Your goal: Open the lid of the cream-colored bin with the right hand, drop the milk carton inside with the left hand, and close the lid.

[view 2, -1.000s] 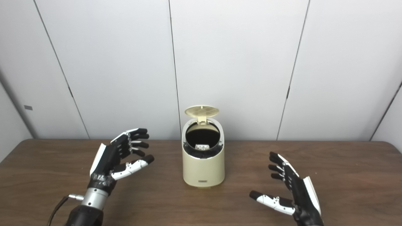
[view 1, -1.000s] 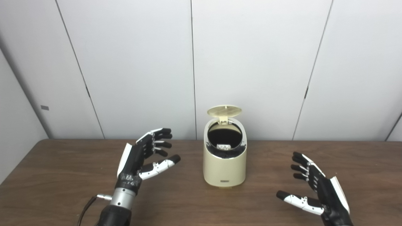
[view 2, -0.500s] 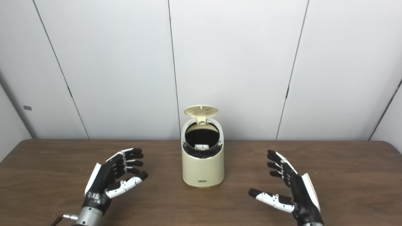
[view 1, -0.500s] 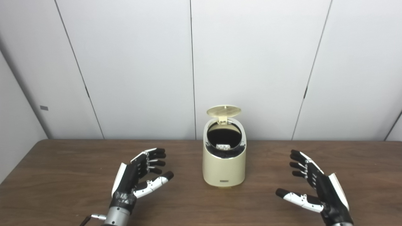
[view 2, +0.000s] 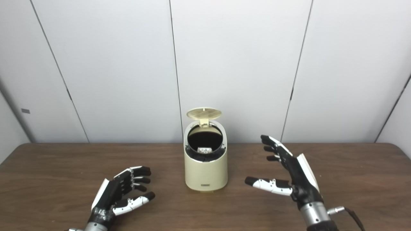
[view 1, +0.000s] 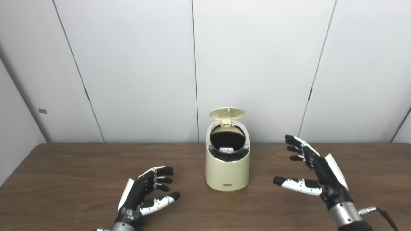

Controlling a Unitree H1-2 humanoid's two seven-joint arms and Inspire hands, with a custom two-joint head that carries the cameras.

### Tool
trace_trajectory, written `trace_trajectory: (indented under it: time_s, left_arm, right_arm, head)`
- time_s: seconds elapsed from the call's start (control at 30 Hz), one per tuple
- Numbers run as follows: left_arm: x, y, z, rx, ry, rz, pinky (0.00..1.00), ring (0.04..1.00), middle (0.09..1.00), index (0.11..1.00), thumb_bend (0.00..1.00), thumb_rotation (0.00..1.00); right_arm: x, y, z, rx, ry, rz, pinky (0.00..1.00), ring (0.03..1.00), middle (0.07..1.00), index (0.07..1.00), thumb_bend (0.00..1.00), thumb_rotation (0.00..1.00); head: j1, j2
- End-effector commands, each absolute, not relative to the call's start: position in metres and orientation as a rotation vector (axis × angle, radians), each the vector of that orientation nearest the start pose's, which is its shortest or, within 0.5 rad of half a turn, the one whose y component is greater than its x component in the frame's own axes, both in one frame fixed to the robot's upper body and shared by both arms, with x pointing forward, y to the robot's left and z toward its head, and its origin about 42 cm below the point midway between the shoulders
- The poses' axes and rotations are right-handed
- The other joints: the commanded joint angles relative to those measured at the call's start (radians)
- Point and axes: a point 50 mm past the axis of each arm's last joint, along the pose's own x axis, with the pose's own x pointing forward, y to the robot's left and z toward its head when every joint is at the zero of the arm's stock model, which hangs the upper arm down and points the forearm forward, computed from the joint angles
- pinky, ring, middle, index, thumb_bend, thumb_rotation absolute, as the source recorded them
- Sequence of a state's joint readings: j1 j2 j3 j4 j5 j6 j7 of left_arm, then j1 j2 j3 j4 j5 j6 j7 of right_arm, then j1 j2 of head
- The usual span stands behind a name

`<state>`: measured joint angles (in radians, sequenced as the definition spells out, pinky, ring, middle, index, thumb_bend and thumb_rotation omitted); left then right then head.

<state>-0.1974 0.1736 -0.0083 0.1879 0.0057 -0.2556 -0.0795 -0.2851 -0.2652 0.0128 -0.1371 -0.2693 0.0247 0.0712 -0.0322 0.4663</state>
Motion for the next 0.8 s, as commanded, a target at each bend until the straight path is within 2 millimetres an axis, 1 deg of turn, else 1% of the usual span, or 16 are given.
trace_trajectory:
  time_s: [0.0,0.07,0.1,0.2,0.23,0.3,0.43,0.47,0.5,0.6,0.67,0.77]
  left_arm:
    - [0.353,0.249,0.134,0.206,-0.311,-0.123,0.59,0.671,0.723,0.734,0.72,0.10]
    - [0.353,0.249,0.133,0.209,-0.313,-0.122,0.59,0.675,0.728,0.737,0.72,0.10]
    - [0.354,0.249,0.132,0.210,-0.315,-0.122,0.59,0.673,0.728,0.736,0.72,0.10]
    - [0.354,0.250,0.131,0.199,-0.311,-0.120,0.59,0.670,0.727,0.734,0.73,0.09]
    - [0.353,0.250,0.130,0.197,-0.310,-0.118,0.59,0.675,0.729,0.735,0.72,0.09]
    - [0.353,0.250,0.130,0.198,-0.308,-0.113,0.60,0.678,0.731,0.737,0.72,0.08]
    - [0.352,0.251,0.129,0.188,-0.303,-0.107,0.60,0.678,0.727,0.737,0.72,0.08]
    - [0.352,0.251,0.129,0.188,-0.303,-0.108,0.60,0.677,0.726,0.737,0.72,0.09]
    - [0.352,0.251,0.129,0.188,-0.303,-0.109,0.60,0.678,0.728,0.740,0.72,0.08]
    - [0.352,0.252,0.128,0.198,-0.304,-0.116,0.61,0.679,0.730,0.741,0.71,0.08]
    - [0.352,0.252,0.129,0.209,-0.304,-0.119,0.60,0.681,0.732,0.744,0.70,0.10]
    - [0.352,0.252,0.129,0.196,-0.303,-0.114,0.60,0.680,0.729,0.741,0.71,0.10]
  right_arm:
    - [0.370,-0.255,0.265,-0.591,-0.491,0.086,0.73,0.830,0.869,0.841,0.80,0.39]
    - [0.375,-0.250,0.279,-0.595,-0.491,0.102,0.74,0.837,0.909,0.841,0.82,0.38]
    - [0.378,-0.247,0.285,-0.597,-0.492,0.113,0.74,0.848,0.915,0.843,0.83,0.37]
    - [0.386,-0.239,0.303,-0.622,-0.510,0.141,0.75,0.864,0.890,0.847,0.83,0.36]
    - [0.389,-0.235,0.310,-0.642,-0.521,0.148,0.73,0.839,0.871,0.843,0.83,0.38]
    - [0.393,-0.230,0.319,-0.666,-0.530,0.157,0.72,0.822,0.858,0.839,0.83,0.40]
    - [0.402,-0.220,0.334,-0.698,-0.544,0.179,0.69,0.807,0.841,0.832,0.86,0.49]
    - [0.405,-0.216,0.338,-0.702,-0.545,0.185,0.68,0.803,0.838,0.826,0.87,0.50]
    - [0.406,-0.214,0.341,-0.704,-0.544,0.189,0.67,0.803,0.835,0.820,0.87,0.48]
    - [0.411,-0.205,0.350,-0.733,-0.527,0.206,0.70,0.822,0.846,0.826,0.86,0.45]
    - [0.414,-0.201,0.355,-0.787,-0.515,0.209,0.71,0.834,0.856,0.837,0.86,0.48]
    - [0.417,-0.197,0.361,-0.865,-0.499,0.229,0.75,0.856,0.876,0.854,0.85,0.54]
  head:
    - [0.000,0.000]
    - [0.000,0.000]
    - [-0.002,0.000]
    - [-0.003,0.000]
    - [-0.003,0.000]
    - [-0.003,0.000]
    - [-0.003,0.000]
    - [-0.004,-0.003]
    - [-0.005,-0.004]
    - [-0.007,-0.003]
    - [-0.007,-0.003]
    - [-0.005,-0.006]
